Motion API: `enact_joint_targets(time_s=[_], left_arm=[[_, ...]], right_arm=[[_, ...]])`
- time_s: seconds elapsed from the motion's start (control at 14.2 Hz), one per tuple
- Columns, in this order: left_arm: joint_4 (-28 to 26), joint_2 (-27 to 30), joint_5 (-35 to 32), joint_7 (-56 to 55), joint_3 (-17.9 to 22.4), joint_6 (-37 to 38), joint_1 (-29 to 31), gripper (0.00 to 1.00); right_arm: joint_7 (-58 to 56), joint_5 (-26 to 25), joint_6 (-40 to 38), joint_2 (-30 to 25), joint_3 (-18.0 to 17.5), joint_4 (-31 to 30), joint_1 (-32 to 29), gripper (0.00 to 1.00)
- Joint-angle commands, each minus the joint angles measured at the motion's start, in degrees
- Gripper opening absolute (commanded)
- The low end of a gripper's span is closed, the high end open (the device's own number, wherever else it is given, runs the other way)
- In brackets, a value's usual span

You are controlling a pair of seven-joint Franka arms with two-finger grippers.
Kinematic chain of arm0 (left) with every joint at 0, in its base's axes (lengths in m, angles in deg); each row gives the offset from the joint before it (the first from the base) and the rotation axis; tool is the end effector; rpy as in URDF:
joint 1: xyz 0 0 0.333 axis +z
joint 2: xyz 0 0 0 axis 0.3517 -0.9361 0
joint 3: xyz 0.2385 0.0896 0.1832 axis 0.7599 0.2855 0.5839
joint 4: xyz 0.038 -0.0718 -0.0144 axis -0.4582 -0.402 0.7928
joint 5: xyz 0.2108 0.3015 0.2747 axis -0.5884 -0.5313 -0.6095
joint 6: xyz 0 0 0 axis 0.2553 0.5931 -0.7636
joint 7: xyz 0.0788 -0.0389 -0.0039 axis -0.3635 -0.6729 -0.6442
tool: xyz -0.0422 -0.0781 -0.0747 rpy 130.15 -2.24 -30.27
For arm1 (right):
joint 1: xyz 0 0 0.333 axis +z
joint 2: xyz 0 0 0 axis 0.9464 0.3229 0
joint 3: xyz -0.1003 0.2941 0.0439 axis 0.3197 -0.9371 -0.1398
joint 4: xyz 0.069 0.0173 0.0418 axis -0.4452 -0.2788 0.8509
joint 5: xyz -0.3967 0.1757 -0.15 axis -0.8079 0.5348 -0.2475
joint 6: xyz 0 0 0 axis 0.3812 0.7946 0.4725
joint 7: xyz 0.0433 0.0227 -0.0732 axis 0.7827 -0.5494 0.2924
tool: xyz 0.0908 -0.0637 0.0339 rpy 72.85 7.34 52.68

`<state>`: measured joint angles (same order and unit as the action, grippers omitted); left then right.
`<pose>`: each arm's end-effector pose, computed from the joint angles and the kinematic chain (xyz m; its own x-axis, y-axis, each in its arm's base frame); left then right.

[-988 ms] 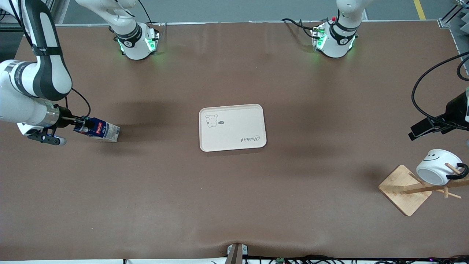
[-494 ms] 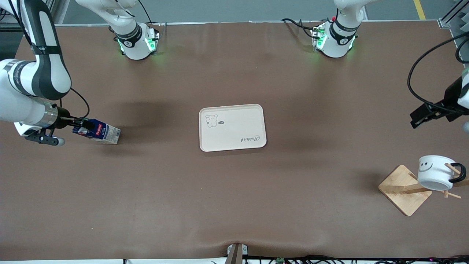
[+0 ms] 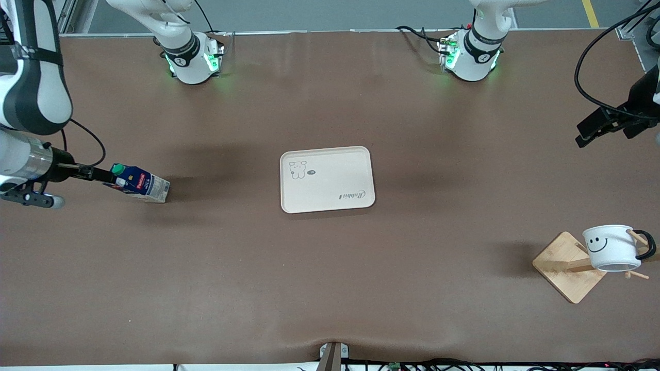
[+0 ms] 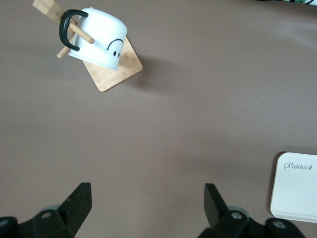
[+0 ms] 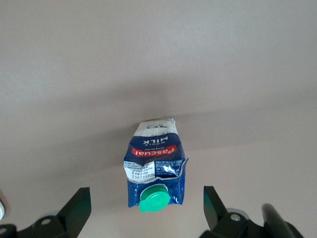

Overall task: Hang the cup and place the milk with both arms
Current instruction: 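Lower the milk onto the table while the left gripper releases the mug, then open the right gripper and withdraw it from the milk carton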

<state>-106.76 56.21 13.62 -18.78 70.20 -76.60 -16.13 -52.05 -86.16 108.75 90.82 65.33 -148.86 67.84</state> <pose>0.6158 -0.0278 0.6425 0.9824 0.1659 0.0863 0.1690 -0.9852 -0.0298 0.6380 -0.0988 0.3936 0.9709 -0.1891 -0.1473 -0.1959 -0.9801 -0.0332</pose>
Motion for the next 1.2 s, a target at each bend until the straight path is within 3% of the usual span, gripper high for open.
enact_joint_targets(time_s=[0.0, 0.56, 0.71, 0.92, 1.13], left_arm=[[-1.8, 1.8, 1.3, 0.7, 0.7, 0.4, -0.2, 1.0], [-1.9, 1.9, 1.3, 0.6, 0.0, 2.8, -0.6, 1.0], [-1.9, 2.1, 1.3, 0.6, -0.2, 3.1, -0.6, 1.0], [-1.8, 2.1, 1.3, 0.5, -0.8, 3.1, -0.6, 1.0], [-1.8, 1.8, 1.2, 0.3, -0.8, 2.8, -0.7, 1.0]], right_arm=[[-0.7, -0.9, -1.6, 1.9, -1.0, 4.8, -1.0, 1.0], [-8.6, -0.1, -1.7, 5.2, -1.0, 13.6, -1.5, 1.0], [-8.7, -0.2, -6.5, 4.3, -1.0, 15.8, -1.4, 1.0], [-8.5, -0.2, -15.2, 3.9, -1.0, 25.0, -1.3, 1.0], [-8.1, -0.2, -18.9, 1.8, -1.0, 27.5, -1.2, 1.0]])
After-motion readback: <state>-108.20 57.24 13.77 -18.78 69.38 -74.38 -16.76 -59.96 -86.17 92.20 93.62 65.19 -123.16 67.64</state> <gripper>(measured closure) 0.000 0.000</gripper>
